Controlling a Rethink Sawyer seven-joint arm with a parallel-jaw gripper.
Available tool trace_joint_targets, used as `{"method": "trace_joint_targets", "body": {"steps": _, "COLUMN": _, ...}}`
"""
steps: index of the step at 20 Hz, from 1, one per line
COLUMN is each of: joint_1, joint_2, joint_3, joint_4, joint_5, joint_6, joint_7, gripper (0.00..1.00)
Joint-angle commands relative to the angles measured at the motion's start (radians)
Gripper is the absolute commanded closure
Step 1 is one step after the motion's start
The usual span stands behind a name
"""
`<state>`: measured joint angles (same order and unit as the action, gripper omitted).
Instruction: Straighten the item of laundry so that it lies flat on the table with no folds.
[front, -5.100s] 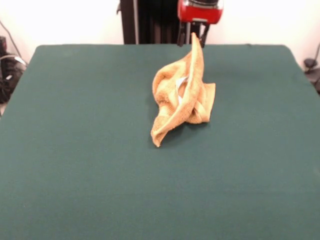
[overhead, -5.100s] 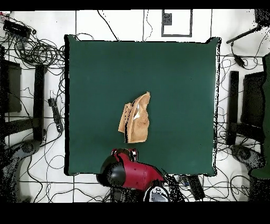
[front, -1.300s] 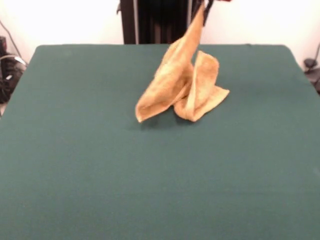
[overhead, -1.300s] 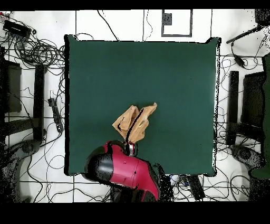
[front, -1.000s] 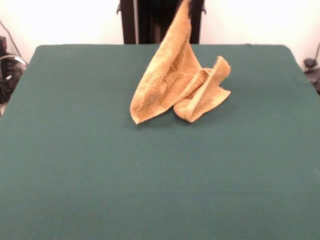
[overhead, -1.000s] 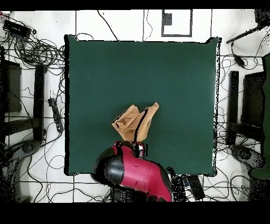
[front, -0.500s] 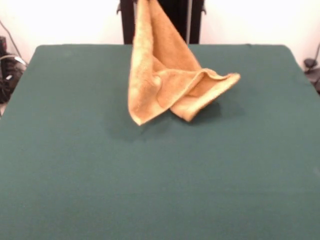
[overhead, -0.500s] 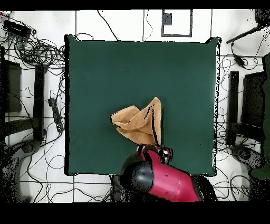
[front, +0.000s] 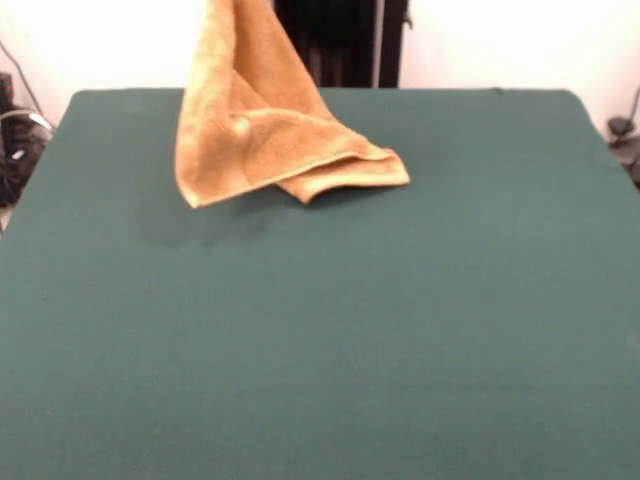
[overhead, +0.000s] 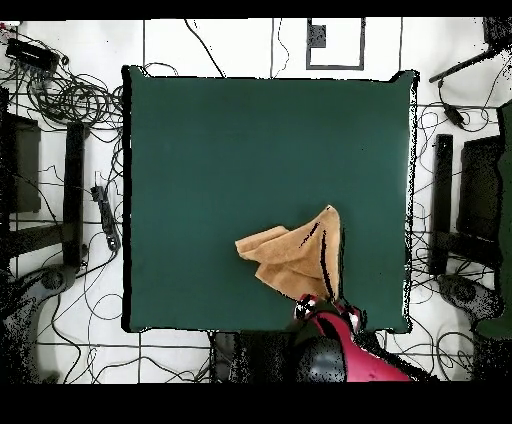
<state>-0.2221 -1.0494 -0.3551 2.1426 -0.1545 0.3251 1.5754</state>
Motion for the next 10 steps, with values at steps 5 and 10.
{"method": "trace_joint_targets", "body": {"steps": 5, "joint_1": -0.267, "joint_2": 0.22, "joint_3": 0.483, "joint_4": 0.07, "joint_5": -0.188, "joint_6": -0.306, "joint_7": -0.054, "gripper": 1.0}}
{"method": "trace_joint_targets", "body": {"steps": 10, "joint_1": -0.243, "joint_2": 0.321, "joint_3": 0.476, "joint_4": -0.001, "joint_5": -0.264, "joint_6": -0.355, "joint_7": 0.04, "gripper": 1.0}}
